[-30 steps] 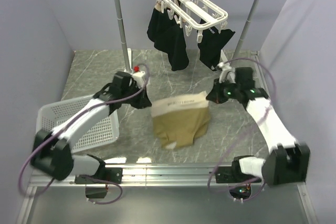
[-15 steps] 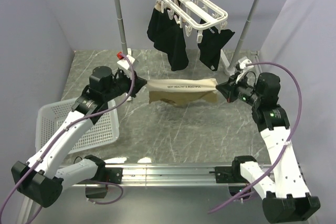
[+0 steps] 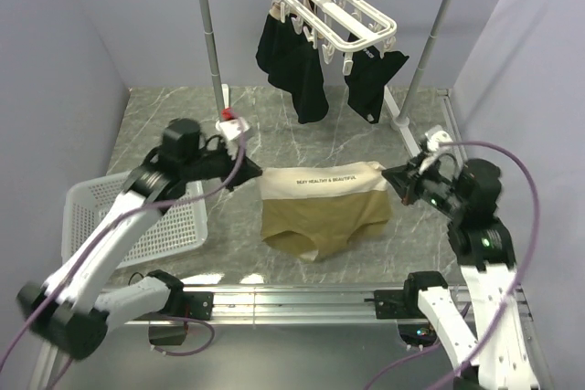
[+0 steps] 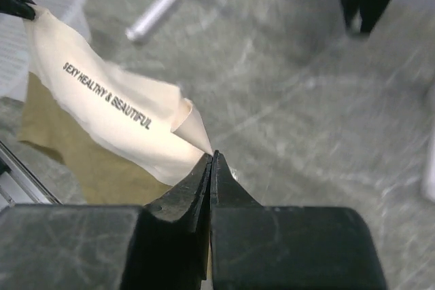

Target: Clip the underwear to the hanger

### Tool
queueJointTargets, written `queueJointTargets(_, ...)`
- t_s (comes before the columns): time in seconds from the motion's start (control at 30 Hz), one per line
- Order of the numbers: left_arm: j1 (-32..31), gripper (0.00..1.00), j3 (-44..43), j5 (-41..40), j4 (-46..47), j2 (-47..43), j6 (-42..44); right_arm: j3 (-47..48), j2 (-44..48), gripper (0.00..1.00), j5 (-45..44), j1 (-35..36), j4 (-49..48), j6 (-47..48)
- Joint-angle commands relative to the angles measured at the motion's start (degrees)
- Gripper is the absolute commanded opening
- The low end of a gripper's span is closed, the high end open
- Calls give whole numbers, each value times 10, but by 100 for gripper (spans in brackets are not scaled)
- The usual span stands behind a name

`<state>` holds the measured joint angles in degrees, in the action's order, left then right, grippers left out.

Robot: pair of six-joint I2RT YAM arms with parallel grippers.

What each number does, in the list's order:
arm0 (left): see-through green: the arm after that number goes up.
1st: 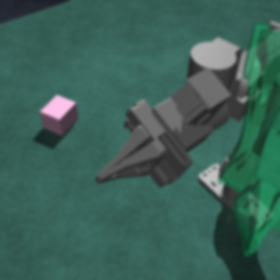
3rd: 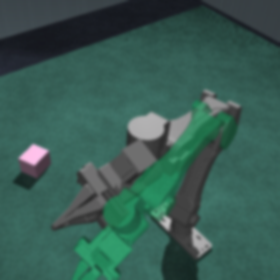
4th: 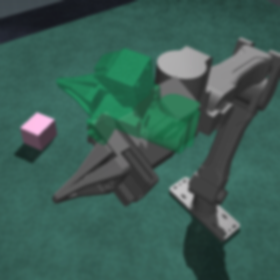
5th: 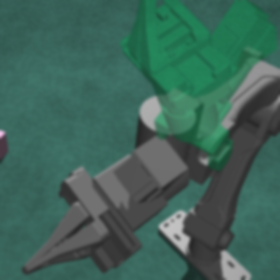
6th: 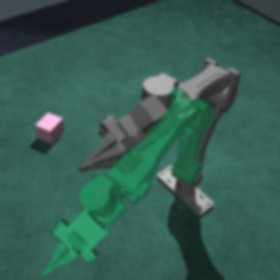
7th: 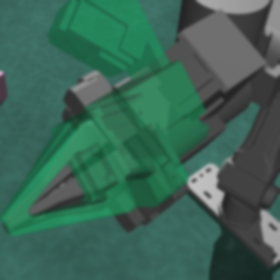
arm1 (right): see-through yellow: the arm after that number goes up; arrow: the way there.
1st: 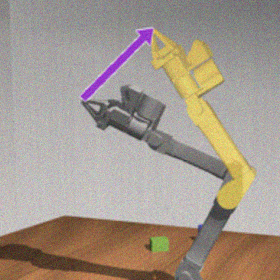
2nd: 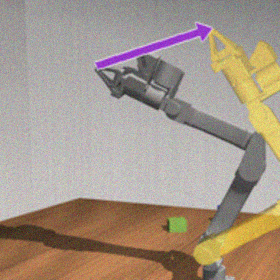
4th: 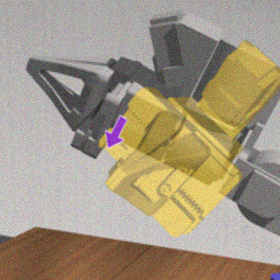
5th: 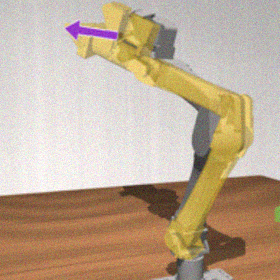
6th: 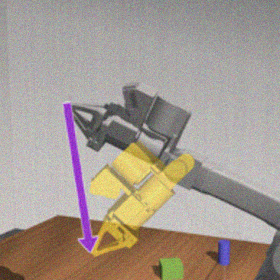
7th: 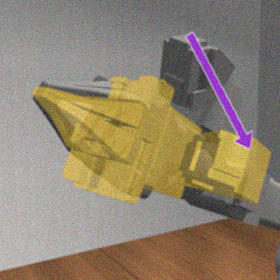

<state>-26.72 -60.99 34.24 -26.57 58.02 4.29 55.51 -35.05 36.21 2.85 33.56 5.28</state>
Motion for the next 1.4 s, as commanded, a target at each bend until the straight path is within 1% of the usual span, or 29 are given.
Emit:
queueJointTargets(0.0, 0, 0, -21, 0, -31, 116, 19, -65, -92, 0, -48, -3, -47, -19)
queueJointTargets(0.03, 1, 0, -26, -13, -19, 143, 13, -89, -112, 0, -55, -2, -64, -22)
queueJointTargets(0.07, 3, 0, -36, -13, -13, 194, 10, -98, -131, 0, -69, -1, -81, -28)
queueJointTargets(0.1, 4, 0, -40, -13, -3, 218, 4, -106, -151, 0, -79, -1, -120, -33)
queueJointTargets(0.13, 4, 0, -40, -18, 13, 238, -5, -115, -193, 0, -90, 0, -136, -38)
queueJointTargets(0.17, 4, 0, -40, -22, 48, 276, -14, -114, -214, 0, -101, 1, -151, -42)
queueJointTargets(0.2, 4, 0, -44, -25, 64, 294, -25, -111, -255, 0, -106, 1, -176, -43)
queueJointTargets(0.27, 7, 0, -43, -37, 118, 341, -30, -114, -290, 0, -117, 1, -205, -48)
queueJointTargets(0.33, 9, 0, -46, -45, 143, 372, -18, -113, -337, 0, -117, 1, -233, -52)
queueJointTargets(0.4, 8, 0, -65, -51, 160, 422, -4, -106, -383, 0, -109, 2, -250, -52)
queueJointTargets(0.47, 10, 0, -82, -52, 171, 460, -2, -93, -416, 0, -115, 2, -256, -76)
queueJointTargets(0.5, 11, 0, -88, -54, 179, 472, 1, -74, -448, 0, -120, 1, -255, -80)
queueJointTargets(0.63, 18, 0, -130, -48, 184, 528, -12, -37, -512, 1, -131, 1, -249, -94)
queueJointTargets(0.7, 23, 4, -151, -41, 186, 554, -17, -23, -537, 5, -137, 1, -250, -92)
queueJointTargets(0.73, 25, 7, -157, -34, 187, 561, -19, -15, -545, 8, -136, 1, -246, -93)
queueJointTargets(0.77, 30, 20, -175, -23, 182, 573, -19, -5, -553, 16, -138, 1, -239, -93)
queueJointTargets(0.8, 30, 25, -186, -8, 173, 576, -17, 12, -561, 21, -137, 0, -222, -93)
queueJointTargets(0.83, 33, 30, -199, 2, 151, 577, -17, 19, -560, 30, -127, -4, -215, -88)
queueJointTargets(0.87, 36, 42, -209, 20, 144, 572, -11, 25, -557, 34, -123, -12, -210, -90)
queueJointTargets(0.9, 40, 47, -204, 35, 148, 560, -13, 33, -538, 38, -117, -17, -200, -90)
queueJointTargets(0.93, 50, 61, -178, 60, 168, 526, -17, 38, -527, 49, -103, -21, -194, -92)
queueJointTargets(1.0, 60, 71, -151, 89, 176, 490, -18, 58, -493, 55, -92, -25, -156, -89)
queueJointTargets(1.07, 69, 72, -120, 111, 164, 431, -8, 68, -465, 56, -77, -42, -130, -77)
queueJointTargets(1.1, 72, 72, -108, 117, 164, 409, -7, 63, -429, 56, -76, -48, -118, -70)
queueJointTargets(1.13, 76, 72, -79, 121, 168, 360, -7, 56, -409, 60, -76, -50, -118, -58)
queueJointTargets(1.2, 78, 73, -49, 119, 193, 309, -2, 44, -353, 63, -72, -58, -116, -48)
queueJointTargets(1.23, 78, 73, -24, 117, 206, 260, 0, 45, -337, 63, -72, -59, -112, -35)
queueJointTargets(1.33, 77, 77, 10, 91, 307, 186, -25, 52, -289, 63, -77, -59, -118, -49)
queueJointTargets(1.37, 76, 78, 13, 76, 332, 177, -31, 61, -274, 63, -72, -59, -123, -52)
